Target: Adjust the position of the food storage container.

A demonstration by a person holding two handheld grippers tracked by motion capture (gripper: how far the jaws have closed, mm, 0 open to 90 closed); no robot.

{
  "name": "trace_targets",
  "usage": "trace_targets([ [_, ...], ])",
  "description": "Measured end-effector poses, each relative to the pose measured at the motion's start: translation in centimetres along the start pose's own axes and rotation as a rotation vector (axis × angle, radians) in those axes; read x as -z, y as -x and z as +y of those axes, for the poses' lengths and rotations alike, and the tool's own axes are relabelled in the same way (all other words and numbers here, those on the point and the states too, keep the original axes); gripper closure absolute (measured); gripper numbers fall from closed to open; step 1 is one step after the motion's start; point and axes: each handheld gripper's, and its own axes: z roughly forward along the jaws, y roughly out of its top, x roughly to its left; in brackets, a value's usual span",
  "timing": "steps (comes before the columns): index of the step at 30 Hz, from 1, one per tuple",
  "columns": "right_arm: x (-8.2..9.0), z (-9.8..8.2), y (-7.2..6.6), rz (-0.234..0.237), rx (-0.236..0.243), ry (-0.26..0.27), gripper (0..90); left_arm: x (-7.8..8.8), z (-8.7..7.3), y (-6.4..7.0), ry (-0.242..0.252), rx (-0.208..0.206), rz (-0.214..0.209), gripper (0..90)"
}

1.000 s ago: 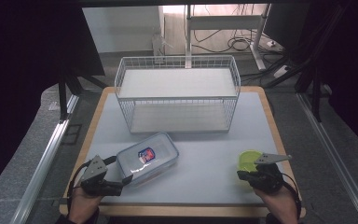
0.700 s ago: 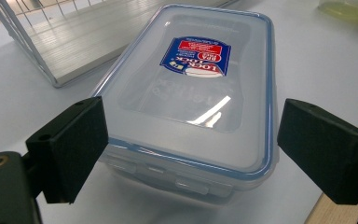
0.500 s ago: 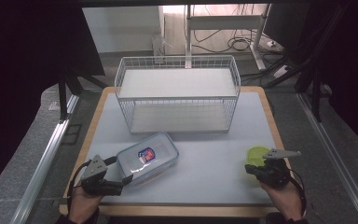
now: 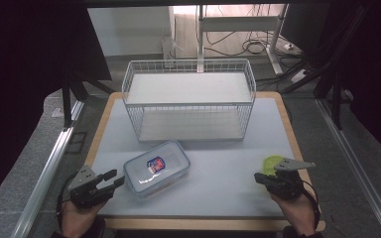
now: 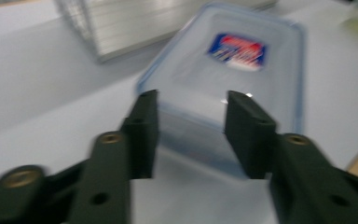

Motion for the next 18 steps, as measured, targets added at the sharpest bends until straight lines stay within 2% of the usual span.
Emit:
trace_targets([
  [2,-0.2,0.1,-0.2,0.001,0.001,0.0,88.2,-0.1,-0.2,-0.2,-0.019,0.01,0.012,76.2],
  [3,-0.5,0.4,-0.4,0.006,0.003,0.005,88.4,-0.7,-0.4,-0.4,-0.069,0.015,0.037,81.2],
  [6,-1.0,0.7,-0.8,0.012,0.005,0.011,88.6,-1.8,-0.7,-0.7,-0.132,0.023,0.033,88.3],
  [9,-1.4,1.1,-1.1,0.02,0.02,0.014,88.9,-2.5,-0.7,-0.8,-0.163,0.042,0.025,89.9],
  [13,-1.9,1.3,-1.4,0.025,0.029,0.013,89.0,-3.0,-0.5,-0.8,-0.16,0.079,0.009,89.9],
  [15,-2.2,1.5,-1.5,0.021,0.03,0.018,89.5,-3.3,-0.3,-0.5,-0.162,0.082,0.004,89.9],
  [18,-2.5,1.7,-1.7,0.02,0.03,0.022,89.8,-3.8,-0.2,-0.3,-0.186,0.072,0.023,89.9],
])
